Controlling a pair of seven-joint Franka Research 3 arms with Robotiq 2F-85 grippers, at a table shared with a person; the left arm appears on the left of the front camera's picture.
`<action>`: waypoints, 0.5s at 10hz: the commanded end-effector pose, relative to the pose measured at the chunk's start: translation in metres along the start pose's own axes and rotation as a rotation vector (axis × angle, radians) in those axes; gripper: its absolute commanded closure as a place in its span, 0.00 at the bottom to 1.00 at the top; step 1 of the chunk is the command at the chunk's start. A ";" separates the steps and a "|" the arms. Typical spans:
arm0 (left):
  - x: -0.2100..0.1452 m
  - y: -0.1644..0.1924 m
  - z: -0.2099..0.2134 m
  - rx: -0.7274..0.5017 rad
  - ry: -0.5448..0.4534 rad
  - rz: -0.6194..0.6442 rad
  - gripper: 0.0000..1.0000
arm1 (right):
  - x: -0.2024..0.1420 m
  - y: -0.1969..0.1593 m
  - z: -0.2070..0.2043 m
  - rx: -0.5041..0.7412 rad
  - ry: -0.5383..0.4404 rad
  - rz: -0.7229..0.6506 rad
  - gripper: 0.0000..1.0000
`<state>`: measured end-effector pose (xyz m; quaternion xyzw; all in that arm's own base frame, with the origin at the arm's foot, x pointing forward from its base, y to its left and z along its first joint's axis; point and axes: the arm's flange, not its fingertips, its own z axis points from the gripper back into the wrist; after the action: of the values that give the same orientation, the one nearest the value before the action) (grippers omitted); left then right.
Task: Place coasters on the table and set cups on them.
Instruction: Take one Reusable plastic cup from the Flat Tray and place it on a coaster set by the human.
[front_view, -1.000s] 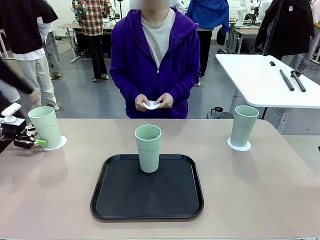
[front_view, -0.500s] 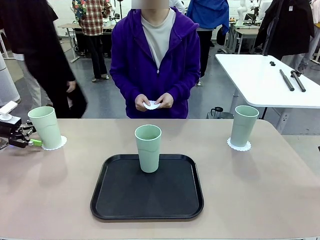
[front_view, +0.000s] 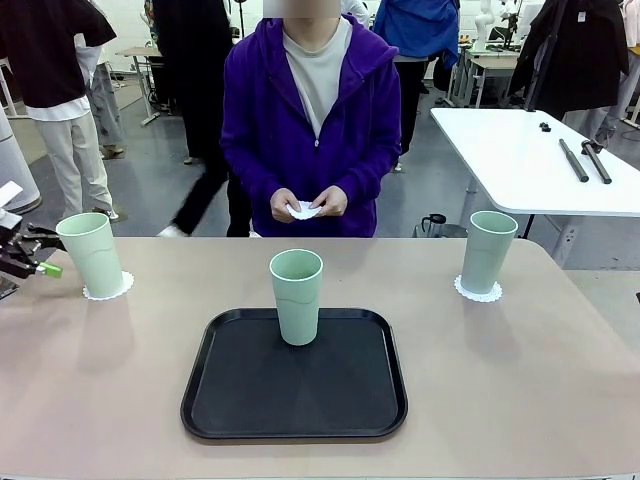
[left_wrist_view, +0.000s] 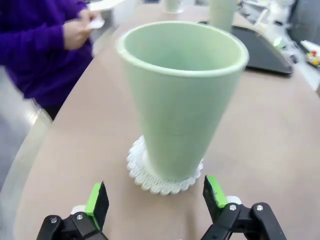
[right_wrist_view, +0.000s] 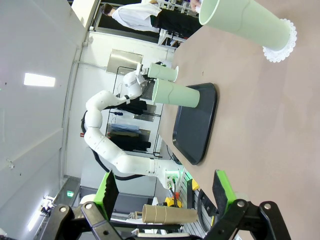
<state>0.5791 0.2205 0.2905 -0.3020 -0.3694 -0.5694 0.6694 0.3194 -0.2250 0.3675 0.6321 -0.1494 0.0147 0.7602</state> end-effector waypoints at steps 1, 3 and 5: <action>0.050 -0.030 0.007 0.125 0.233 0.132 0.00 | -0.001 0.001 0.001 0.003 -0.004 0.004 0.00; 0.097 -0.046 0.034 0.235 0.280 0.191 0.00 | -0.001 0.001 0.001 0.003 -0.004 0.004 0.00; 0.131 -0.060 0.050 0.273 0.341 0.244 0.00 | -0.001 0.001 0.001 0.003 -0.004 0.004 0.00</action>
<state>0.5346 0.1934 0.4195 -0.1528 -0.3141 -0.4823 0.8034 0.3195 -0.2249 0.3674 0.6321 -0.1493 0.0147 0.7602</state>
